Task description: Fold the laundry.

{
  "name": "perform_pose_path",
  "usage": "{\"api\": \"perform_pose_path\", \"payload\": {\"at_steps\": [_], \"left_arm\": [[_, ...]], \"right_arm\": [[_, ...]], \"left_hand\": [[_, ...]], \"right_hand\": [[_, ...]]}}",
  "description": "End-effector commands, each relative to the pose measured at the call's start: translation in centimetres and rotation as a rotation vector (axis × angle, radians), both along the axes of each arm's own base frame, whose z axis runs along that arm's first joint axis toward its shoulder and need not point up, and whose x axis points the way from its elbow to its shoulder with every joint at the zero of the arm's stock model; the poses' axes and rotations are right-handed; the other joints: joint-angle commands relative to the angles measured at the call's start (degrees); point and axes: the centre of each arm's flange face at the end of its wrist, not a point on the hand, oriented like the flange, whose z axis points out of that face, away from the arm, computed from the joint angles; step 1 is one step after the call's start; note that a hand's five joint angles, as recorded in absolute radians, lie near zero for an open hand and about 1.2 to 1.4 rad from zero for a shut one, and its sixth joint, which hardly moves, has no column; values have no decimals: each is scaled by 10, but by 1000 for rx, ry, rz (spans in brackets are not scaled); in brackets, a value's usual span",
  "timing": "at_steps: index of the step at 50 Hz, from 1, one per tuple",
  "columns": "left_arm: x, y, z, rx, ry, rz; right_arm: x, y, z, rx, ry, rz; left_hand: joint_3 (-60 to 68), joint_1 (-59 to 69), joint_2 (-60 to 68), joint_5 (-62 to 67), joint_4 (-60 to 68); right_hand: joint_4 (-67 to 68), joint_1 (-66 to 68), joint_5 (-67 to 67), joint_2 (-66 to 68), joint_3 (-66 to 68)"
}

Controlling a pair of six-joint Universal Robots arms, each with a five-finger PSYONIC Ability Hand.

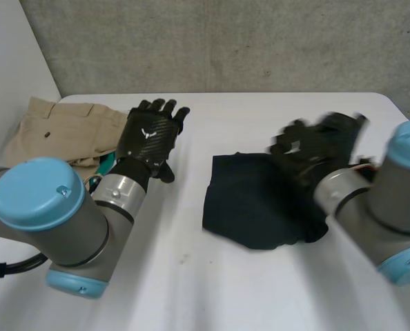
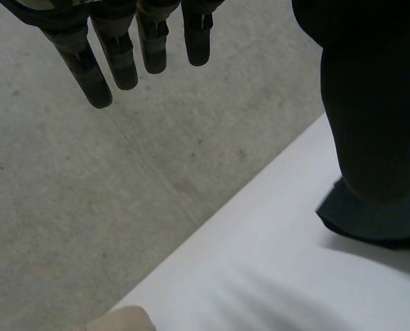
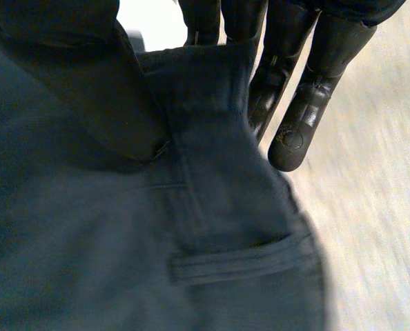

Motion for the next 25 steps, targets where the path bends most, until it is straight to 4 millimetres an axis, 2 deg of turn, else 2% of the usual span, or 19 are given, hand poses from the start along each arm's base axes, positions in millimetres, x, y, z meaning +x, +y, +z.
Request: {"api": "perform_pose_path", "payload": {"at_steps": [1, 2, 5, 6, 7, 9, 12, 13, 16, 17, 21, 25], "left_arm": [[-4, -12, 20, -41, 62, 40], [-4, -14, 21, -41, 67, 47], [-6, -21, 29, -52, 86, 64], [-7, -22, 30, -53, 89, 65], [-9, -25, 31, -50, 93, 66], [-12, -28, 32, -42, 100, 62], [-19, -32, 34, -22, 123, 47], [-21, -32, 34, -13, 132, 39], [-29, -33, 34, 23, 161, 16], [-33, -32, 34, 37, 167, 1], [-58, -21, 23, 101, 165, -115], [-89, -5, -1, 188, 111, -272]], "right_arm": [[49, 52, -26, 39, 35, 316], [53, 54, -27, 47, 27, 326], [55, 50, -23, 61, -4, 296], [54, 44, -19, 85, -41, 242], [52, 41, -16, 112, -77, 206], [49, 36, -10, 166, -151, 149], [31, 19, 30, 273, -421, 25], [18, 10, 49, 320, -554, -20], [-3, -1, 67, 403, -709, -100], [-19, -9, 68, 465, -761, -166], [-50, -27, 56, 569, -786, -320], [-53, -33, 34, 636, -735, -379]], "left_hand": [[-20, -8, -15, -26, -15], [-20, -8, -15, -26, -15], [-20, -8, -15, -26, -15], [-20, -8, -15, -26, -15], [-20, -8, -15, -26, -15], [-20, -8, -15, -26, -15], [-20, -8, -15, -26, -15], [-20, -8, -15, -26, -15], [-20, -8, -15, -26, -15], [-20, -8, -15, -26, -15], [-20, -8, -15, -26, -15], [-10, 2, -5, -15, -5]], "right_hand": [[119, 359, 142, 125, 122], [43, 283, 66, 49, 46], [-324, -83, -300, -317, -320], [-511, -271, -488, -505, -508], [-581, -341, -558, -575, -578], [-581, -341, -558, -575, -578], [-581, -341, -558, -575, -578], [-581, -341, -558, -575, -578], [-581, -341, -558, -575, -578], [-581, -341, -558, -575, -578], [-581, -341, -558, -575, -578], [-581, -341, -558, -575, -578]]}}
